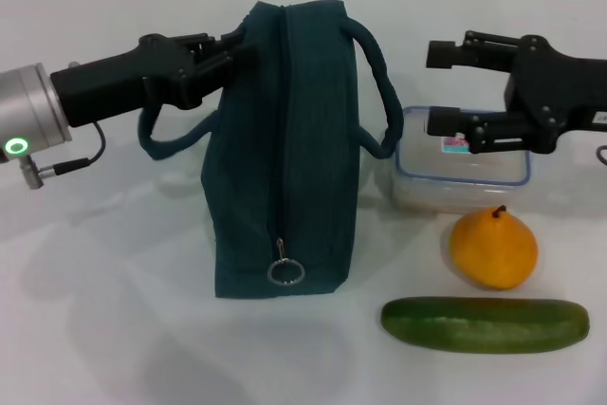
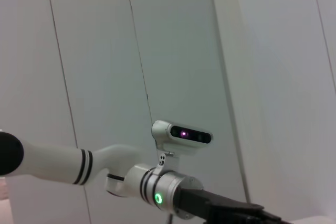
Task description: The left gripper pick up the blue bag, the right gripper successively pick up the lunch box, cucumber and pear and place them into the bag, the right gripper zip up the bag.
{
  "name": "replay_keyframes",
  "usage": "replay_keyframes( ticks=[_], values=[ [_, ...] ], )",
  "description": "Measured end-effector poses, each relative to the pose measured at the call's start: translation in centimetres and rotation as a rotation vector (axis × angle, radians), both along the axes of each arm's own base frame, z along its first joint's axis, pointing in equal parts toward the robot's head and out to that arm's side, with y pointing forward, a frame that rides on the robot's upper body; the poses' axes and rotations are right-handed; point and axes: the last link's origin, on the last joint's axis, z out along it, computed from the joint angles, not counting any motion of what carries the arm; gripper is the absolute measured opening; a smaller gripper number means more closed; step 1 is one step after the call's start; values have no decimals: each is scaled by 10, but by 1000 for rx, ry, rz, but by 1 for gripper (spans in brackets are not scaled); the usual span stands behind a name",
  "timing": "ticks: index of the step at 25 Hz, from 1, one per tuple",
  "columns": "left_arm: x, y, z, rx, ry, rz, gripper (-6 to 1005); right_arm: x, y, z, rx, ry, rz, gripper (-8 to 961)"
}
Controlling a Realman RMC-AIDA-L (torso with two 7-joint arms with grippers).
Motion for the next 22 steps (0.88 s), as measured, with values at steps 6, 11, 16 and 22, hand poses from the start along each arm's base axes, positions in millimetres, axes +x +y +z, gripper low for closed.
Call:
replay_keyframes(
  ticks=[6, 11, 16, 22],
  values=[
    [-3, -1, -9, 59, -27, 2, 177, 7, -5, 1, 11, 11, -10, 837],
    [-6, -2, -14, 108, -58, -10, 60, 10, -11, -9, 53, 38, -3, 837],
    [-1, 1, -17, 122, -2, -75, 44, 21, -15, -10, 121, 88, -72, 837],
    [3, 4, -17, 199, 66, -173, 43, 30, -12, -7, 252, 225, -223, 838]
  ],
)
